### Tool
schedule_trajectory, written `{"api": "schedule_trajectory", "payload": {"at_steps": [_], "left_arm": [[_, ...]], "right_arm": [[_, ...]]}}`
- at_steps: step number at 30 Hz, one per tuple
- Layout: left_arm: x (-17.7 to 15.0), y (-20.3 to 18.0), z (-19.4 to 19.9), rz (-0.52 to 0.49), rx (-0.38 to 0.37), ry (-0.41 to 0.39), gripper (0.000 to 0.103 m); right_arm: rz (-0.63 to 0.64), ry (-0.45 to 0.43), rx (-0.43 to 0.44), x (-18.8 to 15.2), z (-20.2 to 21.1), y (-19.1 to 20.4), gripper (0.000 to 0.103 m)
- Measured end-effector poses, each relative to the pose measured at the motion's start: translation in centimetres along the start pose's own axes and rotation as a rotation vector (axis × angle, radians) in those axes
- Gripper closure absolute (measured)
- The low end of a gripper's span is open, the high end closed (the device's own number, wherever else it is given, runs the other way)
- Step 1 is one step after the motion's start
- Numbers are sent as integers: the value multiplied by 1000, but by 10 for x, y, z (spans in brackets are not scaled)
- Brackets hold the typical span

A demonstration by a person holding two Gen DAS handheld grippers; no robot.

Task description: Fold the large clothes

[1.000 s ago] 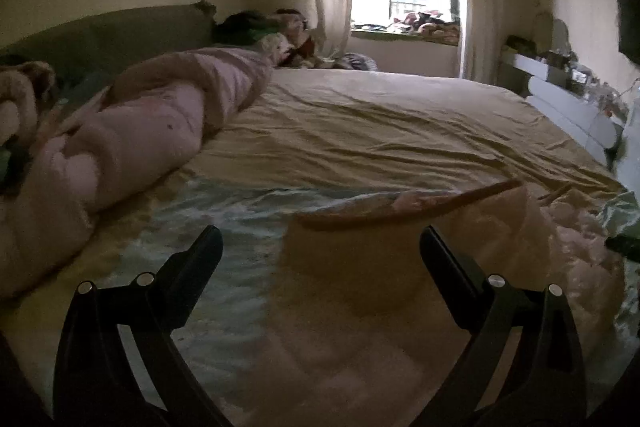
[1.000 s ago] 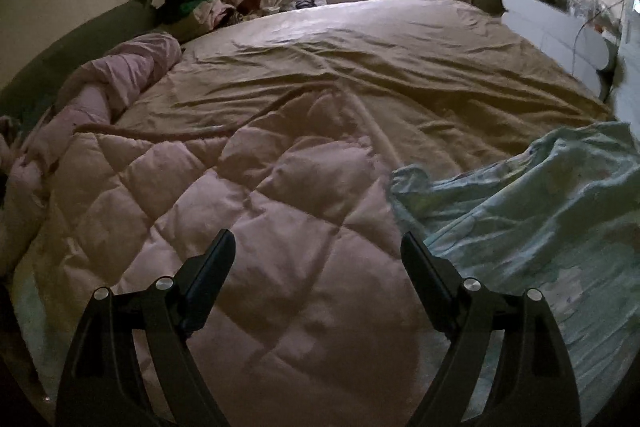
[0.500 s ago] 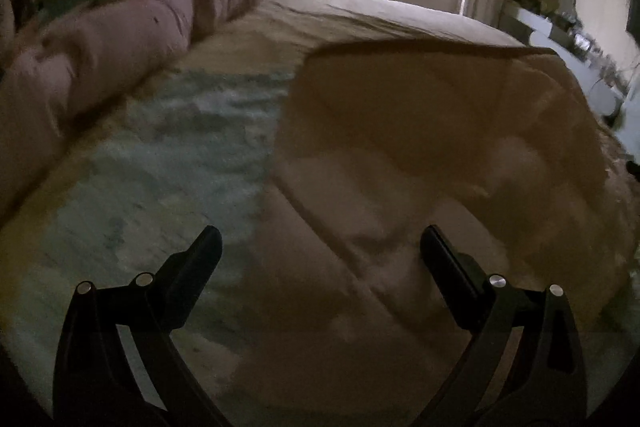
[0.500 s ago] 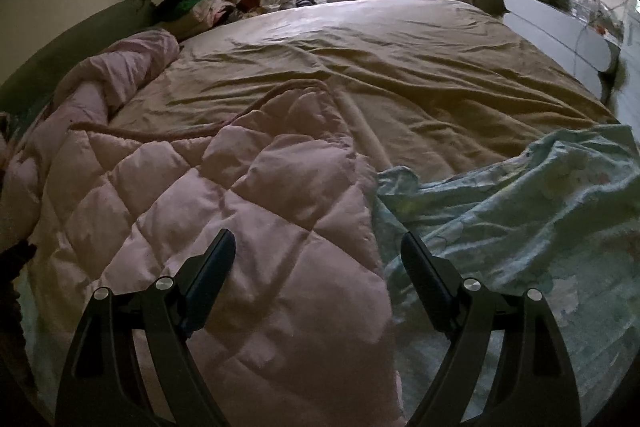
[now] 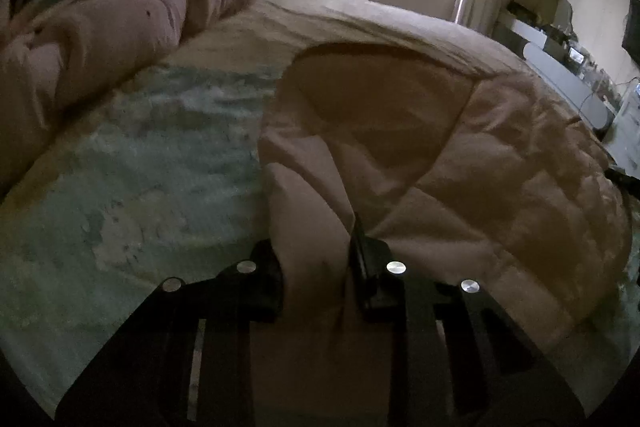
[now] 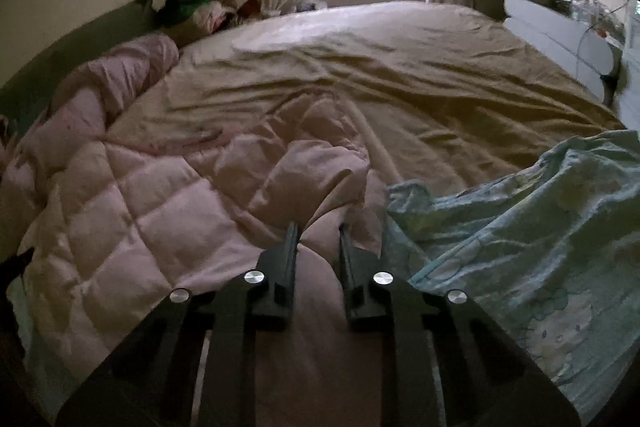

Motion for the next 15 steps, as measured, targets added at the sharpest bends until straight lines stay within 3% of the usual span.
{"api": "schedule_trajectory", "payload": {"at_steps": [10, 15], "left_arm": [[42, -9, -3, -8, 30, -64, 88], [51, -13, -21, -16, 62, -51, 88]], "right_arm": [[-86, -115, -33, 40, 12, -14, 92], [-83, -82, -103, 45, -10, -14, 93]]}}
Point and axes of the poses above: each gripper's, at about its wrist camera, not at the fingertips, and z roughly against the way its jaws point, y to its left, x to its top, the point moved 3 cm from there along -z, roughly the way its jaws point, and after that the axes turned 4 degrees about z, right-handed, at the moved point
